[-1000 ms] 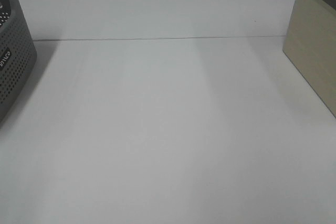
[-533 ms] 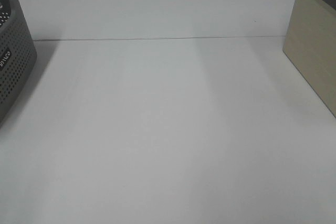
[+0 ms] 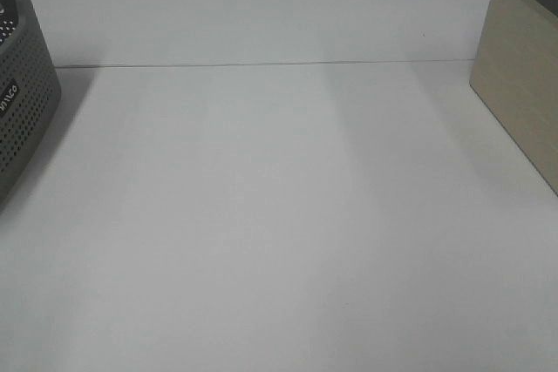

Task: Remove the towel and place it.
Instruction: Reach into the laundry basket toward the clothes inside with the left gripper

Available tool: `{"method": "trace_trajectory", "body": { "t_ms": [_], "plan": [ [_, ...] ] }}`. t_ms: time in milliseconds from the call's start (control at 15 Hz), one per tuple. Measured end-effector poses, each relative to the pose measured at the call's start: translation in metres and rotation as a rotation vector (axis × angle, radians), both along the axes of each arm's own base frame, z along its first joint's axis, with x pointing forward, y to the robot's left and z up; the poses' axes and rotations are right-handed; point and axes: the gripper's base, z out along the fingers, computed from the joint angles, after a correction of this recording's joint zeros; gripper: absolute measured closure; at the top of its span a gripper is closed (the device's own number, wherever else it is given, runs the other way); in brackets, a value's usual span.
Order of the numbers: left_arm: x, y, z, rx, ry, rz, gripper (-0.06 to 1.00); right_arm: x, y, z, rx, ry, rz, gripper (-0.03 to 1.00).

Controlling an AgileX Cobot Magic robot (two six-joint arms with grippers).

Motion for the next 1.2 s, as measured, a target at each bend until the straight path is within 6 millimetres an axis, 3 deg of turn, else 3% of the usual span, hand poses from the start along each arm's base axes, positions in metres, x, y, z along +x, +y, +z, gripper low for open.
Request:
{"method": "trace_trajectory", "body": {
  "t_ms": [933,1133,1200],
  "plan": [
    [0.0,0.0,0.0,0.005,0.0,0.002,-0.04,0.0,0.0,0.0,0.0,0.0,0.0,0.22],
    [0.008,0.002,0.019,0.07,0.036,-0.015,-0.04,0.0,0.0,0.0,0.0,0.0,0.0,0.22],
    [0.016,0.002,0.034,0.107,0.079,-0.037,-0.04,0.0,0.0,0.0,0.0,0.0,0.0,0.22]
  ]
}}
